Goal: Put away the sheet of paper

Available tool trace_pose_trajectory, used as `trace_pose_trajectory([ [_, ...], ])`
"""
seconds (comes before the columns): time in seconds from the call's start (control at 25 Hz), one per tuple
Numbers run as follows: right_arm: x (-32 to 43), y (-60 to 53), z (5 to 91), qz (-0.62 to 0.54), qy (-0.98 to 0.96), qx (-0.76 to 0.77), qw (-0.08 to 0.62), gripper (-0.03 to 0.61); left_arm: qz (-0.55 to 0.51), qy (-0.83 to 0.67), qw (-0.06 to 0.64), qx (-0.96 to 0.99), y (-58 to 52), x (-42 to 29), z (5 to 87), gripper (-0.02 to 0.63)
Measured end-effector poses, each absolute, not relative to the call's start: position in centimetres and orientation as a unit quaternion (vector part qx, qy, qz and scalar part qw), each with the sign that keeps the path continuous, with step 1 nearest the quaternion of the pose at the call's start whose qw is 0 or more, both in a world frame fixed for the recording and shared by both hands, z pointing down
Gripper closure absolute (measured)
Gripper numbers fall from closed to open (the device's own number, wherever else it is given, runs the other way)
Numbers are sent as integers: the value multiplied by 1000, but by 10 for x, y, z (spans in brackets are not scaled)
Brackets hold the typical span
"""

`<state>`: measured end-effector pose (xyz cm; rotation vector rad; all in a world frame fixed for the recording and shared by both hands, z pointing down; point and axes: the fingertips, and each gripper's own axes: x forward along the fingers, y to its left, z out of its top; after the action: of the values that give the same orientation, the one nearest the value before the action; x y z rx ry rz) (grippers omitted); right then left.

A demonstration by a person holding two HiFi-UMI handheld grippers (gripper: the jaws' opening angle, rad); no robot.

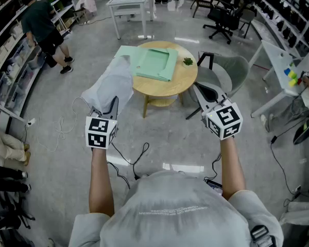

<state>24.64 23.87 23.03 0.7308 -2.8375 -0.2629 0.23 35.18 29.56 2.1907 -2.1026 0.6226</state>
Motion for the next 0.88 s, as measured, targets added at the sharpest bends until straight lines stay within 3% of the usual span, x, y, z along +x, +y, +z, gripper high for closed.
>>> trace_pose_trajectory([
  [0.88, 178, 296, 257, -22, -945, 306, 112, 551, 214, -635, 15, 742, 398, -74, 313, 594],
])
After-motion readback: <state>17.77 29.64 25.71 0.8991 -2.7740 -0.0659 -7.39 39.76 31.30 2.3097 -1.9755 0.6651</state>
